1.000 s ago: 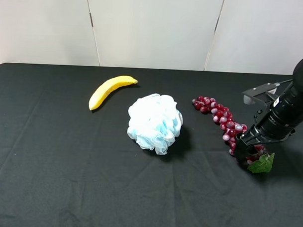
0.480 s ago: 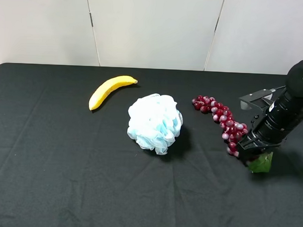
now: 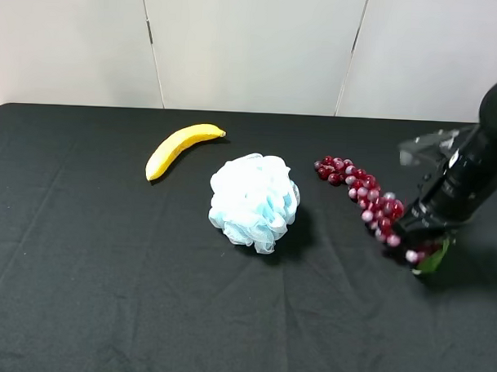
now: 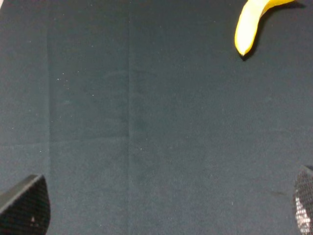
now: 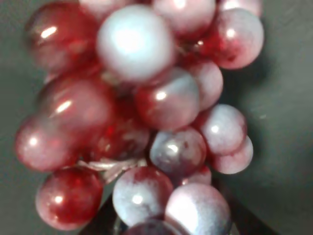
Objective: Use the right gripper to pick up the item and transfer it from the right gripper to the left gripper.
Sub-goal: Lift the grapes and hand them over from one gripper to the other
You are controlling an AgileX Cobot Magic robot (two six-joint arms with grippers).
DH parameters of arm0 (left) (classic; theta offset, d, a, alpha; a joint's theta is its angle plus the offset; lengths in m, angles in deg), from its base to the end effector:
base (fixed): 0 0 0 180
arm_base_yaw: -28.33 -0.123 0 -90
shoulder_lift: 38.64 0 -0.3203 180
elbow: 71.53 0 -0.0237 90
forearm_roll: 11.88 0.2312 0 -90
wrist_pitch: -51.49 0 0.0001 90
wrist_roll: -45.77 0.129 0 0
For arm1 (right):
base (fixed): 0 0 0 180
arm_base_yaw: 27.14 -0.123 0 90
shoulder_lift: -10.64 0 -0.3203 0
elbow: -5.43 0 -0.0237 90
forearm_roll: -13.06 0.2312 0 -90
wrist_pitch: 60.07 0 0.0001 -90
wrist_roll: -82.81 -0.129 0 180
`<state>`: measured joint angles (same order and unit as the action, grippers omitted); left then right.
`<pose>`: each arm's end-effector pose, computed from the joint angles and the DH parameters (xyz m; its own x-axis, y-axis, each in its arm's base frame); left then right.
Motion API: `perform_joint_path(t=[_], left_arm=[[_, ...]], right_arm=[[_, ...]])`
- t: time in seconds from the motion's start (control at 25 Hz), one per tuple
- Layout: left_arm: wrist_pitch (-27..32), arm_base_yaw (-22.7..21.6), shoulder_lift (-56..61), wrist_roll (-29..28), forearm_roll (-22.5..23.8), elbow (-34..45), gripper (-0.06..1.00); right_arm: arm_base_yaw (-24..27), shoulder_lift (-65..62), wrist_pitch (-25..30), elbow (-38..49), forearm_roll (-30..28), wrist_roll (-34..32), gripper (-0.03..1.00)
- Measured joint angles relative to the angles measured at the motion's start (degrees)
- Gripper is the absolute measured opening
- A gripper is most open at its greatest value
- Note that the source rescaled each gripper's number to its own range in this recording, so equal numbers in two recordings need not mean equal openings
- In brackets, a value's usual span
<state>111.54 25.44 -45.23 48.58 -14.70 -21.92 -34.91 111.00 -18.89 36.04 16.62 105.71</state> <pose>-0.0234 -0.0067 0.2510 -0.4414 0.0022 -0.8973 -0.0014 1.0000 0.0031 0.2622 0.0411 0.1767 -0.8723 -0.4675 -0.1430 -0.4712 0.8820 -0.0095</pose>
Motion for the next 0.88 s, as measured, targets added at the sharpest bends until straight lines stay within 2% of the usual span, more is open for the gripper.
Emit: perform_joint_path(t=[0.52,0.68,0.88], left_arm=[[0.00,0.00,0.00,0.00,0.00,0.00,0.99],[0.00,0.00,0.00,0.00,0.00,0.00,0.99],[0.00,0.00,0.00,0.00,0.00,0.00,0.99]], right_arm=[[0.00,-7.59,23.75,-22.56,1.01,-4.69,0.03],[0.00,-9.19,27.73,-28.54,2.83,-5.91,0.02],[-2.85,-10.81,28.54,-32.23,3.47,-5.97,0.02]])
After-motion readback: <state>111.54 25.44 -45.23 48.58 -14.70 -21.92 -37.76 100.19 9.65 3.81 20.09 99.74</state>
